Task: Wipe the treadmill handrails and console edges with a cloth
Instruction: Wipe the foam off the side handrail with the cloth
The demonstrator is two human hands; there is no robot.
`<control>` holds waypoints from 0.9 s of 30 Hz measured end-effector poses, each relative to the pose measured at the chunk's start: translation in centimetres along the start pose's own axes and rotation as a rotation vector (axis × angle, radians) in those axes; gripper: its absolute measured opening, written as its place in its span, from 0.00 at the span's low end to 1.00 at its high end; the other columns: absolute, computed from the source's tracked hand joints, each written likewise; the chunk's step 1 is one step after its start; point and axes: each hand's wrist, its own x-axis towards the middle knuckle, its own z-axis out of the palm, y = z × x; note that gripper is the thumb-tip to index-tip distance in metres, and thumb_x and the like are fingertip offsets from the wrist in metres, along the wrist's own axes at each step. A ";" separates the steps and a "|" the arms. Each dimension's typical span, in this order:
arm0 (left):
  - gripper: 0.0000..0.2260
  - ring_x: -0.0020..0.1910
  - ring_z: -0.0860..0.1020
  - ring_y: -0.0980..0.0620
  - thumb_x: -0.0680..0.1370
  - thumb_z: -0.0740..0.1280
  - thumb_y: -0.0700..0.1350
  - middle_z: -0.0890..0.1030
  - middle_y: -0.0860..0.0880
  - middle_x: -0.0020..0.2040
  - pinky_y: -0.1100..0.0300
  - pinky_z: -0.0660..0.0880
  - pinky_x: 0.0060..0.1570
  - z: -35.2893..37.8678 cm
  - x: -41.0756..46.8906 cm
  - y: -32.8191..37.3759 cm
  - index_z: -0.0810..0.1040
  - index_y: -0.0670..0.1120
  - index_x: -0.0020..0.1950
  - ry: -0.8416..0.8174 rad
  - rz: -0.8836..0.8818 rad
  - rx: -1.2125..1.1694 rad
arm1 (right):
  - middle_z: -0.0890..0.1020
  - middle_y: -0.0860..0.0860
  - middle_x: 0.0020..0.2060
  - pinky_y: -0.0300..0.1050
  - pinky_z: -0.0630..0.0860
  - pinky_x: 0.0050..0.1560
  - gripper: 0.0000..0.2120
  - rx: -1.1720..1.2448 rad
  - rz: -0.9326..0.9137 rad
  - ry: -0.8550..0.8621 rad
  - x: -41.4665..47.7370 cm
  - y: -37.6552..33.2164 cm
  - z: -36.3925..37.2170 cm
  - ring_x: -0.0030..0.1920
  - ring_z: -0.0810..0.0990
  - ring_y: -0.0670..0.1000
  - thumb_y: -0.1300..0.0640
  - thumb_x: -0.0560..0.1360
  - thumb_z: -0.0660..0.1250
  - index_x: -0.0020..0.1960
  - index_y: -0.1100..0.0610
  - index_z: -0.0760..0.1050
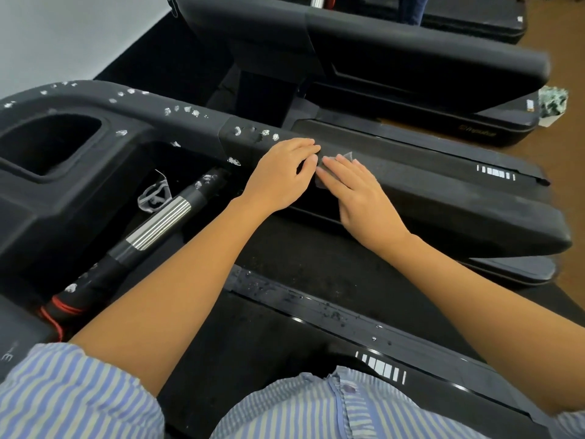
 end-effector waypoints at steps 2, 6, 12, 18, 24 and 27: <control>0.16 0.68 0.67 0.54 0.81 0.55 0.45 0.72 0.48 0.68 0.66 0.58 0.65 -0.2 -0.1 0.0 0.72 0.45 0.66 0.022 -0.031 -0.063 | 0.74 0.61 0.64 0.56 0.62 0.69 0.22 0.058 0.056 -0.004 0.6 -0.2 0.2 0.66 0.71 0.62 0.73 0.72 0.62 0.66 0.65 0.71; 0.15 0.68 0.67 0.54 0.81 0.56 0.43 0.71 0.47 0.67 0.67 0.59 0.66 0.5 -1.4 0.5 0.71 0.43 0.67 0.180 -0.098 -0.149 | 0.73 0.63 0.65 0.55 0.63 0.70 0.20 0.164 0.145 -0.057 2.4 -0.8 -0.2 0.67 0.70 0.61 0.69 0.75 0.60 0.67 0.65 0.69; 0.15 0.59 0.71 0.53 0.80 0.59 0.43 0.72 0.46 0.61 0.58 0.70 0.61 2.3 -3.3 3.2 0.69 0.42 0.66 0.378 -0.229 -0.335 | 0.77 0.52 0.59 0.24 0.72 0.46 0.19 0.644 0.490 -0.169 6.0 -0.9 -2.6 0.47 0.78 0.43 0.59 0.81 0.55 0.72 0.55 0.65; 0.21 0.57 0.70 0.63 0.81 0.57 0.50 0.70 0.53 0.58 0.73 0.67 0.56 1.6 -2.5 6.1 0.60 0.50 0.73 0.368 -0.370 -0.689 | 0.85 0.45 0.42 0.37 0.76 0.47 0.24 1.437 0.687 -0.187 6.6 -1.1 -3.5 0.46 0.82 0.43 0.45 0.82 0.45 0.65 0.54 0.73; 0.23 0.57 0.70 0.63 0.77 0.64 0.44 0.70 0.53 0.59 0.74 0.68 0.55 0.4 -2.0 5.3 0.64 0.50 0.72 0.564 -0.412 -0.556 | 0.74 0.53 0.67 0.47 0.65 0.70 0.39 1.673 0.502 -0.440 7.8 -1.3 -3.8 0.66 0.73 0.49 0.35 0.76 0.30 0.74 0.54 0.60; 0.23 0.59 0.69 0.59 0.76 0.65 0.39 0.68 0.47 0.63 0.78 0.65 0.56 0.1 -2.0 3.7 0.66 0.44 0.71 0.602 -0.364 -0.371 | 0.71 0.49 0.69 0.49 0.56 0.74 0.36 1.341 0.563 -0.327 9.1 -1.1 -3.5 0.70 0.66 0.46 0.36 0.77 0.33 0.72 0.54 0.65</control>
